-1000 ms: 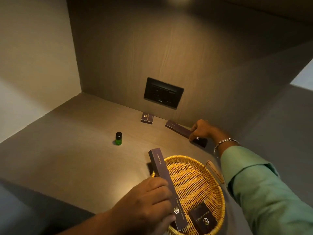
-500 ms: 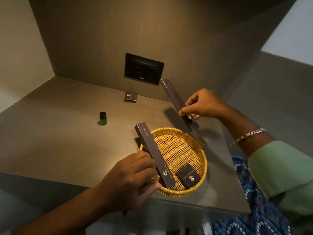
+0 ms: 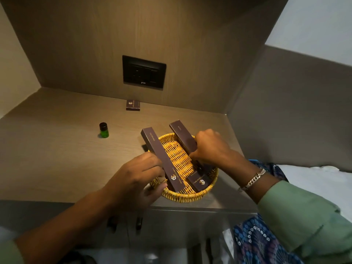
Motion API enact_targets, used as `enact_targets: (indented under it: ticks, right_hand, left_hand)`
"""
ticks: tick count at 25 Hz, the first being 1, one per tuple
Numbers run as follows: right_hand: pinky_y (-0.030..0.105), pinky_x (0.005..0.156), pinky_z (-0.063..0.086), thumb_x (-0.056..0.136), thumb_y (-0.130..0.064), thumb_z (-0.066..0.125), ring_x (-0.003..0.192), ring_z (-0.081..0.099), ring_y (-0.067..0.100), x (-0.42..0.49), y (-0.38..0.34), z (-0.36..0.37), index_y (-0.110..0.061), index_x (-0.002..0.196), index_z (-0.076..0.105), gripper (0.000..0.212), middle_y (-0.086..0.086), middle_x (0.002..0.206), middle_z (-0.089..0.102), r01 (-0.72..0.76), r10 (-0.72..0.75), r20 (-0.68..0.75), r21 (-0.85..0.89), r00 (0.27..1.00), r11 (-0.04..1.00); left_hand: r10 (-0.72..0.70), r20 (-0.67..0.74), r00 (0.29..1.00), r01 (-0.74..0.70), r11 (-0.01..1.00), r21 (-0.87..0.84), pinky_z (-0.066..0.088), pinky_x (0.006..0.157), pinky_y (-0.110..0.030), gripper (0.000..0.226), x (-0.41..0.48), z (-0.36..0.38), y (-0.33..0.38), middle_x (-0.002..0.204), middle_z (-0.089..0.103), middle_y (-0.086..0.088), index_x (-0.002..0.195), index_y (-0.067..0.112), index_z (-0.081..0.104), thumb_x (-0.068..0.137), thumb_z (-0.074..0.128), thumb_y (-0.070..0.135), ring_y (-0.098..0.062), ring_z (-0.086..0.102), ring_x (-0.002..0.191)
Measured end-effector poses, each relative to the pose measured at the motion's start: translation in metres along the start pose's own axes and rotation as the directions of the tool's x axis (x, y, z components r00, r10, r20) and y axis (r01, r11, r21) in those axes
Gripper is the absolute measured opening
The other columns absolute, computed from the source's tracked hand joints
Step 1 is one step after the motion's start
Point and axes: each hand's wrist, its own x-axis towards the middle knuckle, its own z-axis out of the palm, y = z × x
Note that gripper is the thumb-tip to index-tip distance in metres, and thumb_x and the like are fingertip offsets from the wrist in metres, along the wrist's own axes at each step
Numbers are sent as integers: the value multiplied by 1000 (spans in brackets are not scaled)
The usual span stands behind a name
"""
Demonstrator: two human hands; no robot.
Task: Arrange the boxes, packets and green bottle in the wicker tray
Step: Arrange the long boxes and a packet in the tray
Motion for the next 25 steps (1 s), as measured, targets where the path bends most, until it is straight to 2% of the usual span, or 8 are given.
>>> enact_targets:
  ticks: [3, 6, 12, 14, 17, 19, 22, 25]
  right_hand:
    - [31, 53, 49, 72, -31, 80, 70, 61, 21, 2, -4, -1, -12, 89, 67, 29, 3, 77, 62, -9, 9, 15, -20, 1000, 1000]
    - [34, 64, 59, 73, -29, 81, 72, 65, 20, 8, -7, -5, -13, 89, 64, 28, 4, 79, 64, -26, 27, 91, -10, 996, 1000]
    - [17, 38, 49, 72, -19, 84, 42, 67, 11, 26, -14, -15, -19, 76, 52, 32, 4, 71, 62, -90, 81, 273, 21, 959, 996]
    - [16, 37, 47, 71, -19, 84, 41, 66, 9, 28, -16, -14, -21, 74, 51, 33, 3, 71, 63, -112, 94, 271, 54, 958, 992]
    - [16, 38, 47, 73, -22, 82, 49, 66, 10, 23, -21, -8, -18, 83, 60, 25, 0, 72, 63, -65, 68, 248, -19, 966, 998]
    - [16, 37, 48, 73, -24, 82, 44, 66, 9, 22, -23, -11, -16, 84, 60, 26, 1, 70, 64, -89, 85, 271, 2, 959, 996]
    - [14, 30, 38, 71, -33, 83, 36, 59, 6, 42, -25, -38, -16, 74, 54, 34, -2, 64, 57, -105, 97, 140, 53, 985, 993]
    - [17, 37, 47, 76, -29, 80, 55, 67, 12, 86, -38, -61, -21, 92, 58, 29, 1, 81, 60, 1, 7, -29, 262, 1000, 965]
  left_hand:
    - [41, 40, 998, -41, 999, 10, 57, 62, -32, 25, 5, -4, -2, 89, 72, -6, 84, 9, 68, 84, 62, 33, -18, 65, 82]
    - [45, 45, 998, -45, 999, 5, 57, 63, -31, 19, 5, -11, -8, 90, 71, -7, 85, 8, 68, 81, 69, 26, -18, 64, 83]
    - [45, 59, 997, -44, 999, -5, 58, 65, -31, 20, 5, -21, -21, 92, 70, -7, 87, 8, 68, 78, 78, 22, -19, 64, 86]
    - [51, 72, 996, -51, 999, -1, 57, 63, -31, 19, 6, -23, -27, 89, 69, -7, 86, 8, 68, 77, 78, 21, -19, 63, 84]
    - [60, 89, 994, -60, 998, -6, 55, 63, -29, 16, 6, -25, -36, 88, 67, -6, 85, 10, 68, 77, 76, 20, -18, 60, 82]
    - [69, 109, 992, -68, 998, -11, 55, 63, -29, 16, 6, -28, -43, 89, 67, -5, 85, 10, 68, 76, 76, 20, -18, 60, 82]
    - [55, 143, 988, -54, 998, -8, 57, 64, -30, 17, 5, -35, -52, 92, 68, -5, 88, 11, 69, 77, 76, 21, -17, 61, 84]
    - [24, 181, 983, -21, 1000, -18, 57, 66, -31, 18, 7, -40, -51, 95, 69, -5, 90, 11, 69, 78, 77, 22, -17, 61, 88]
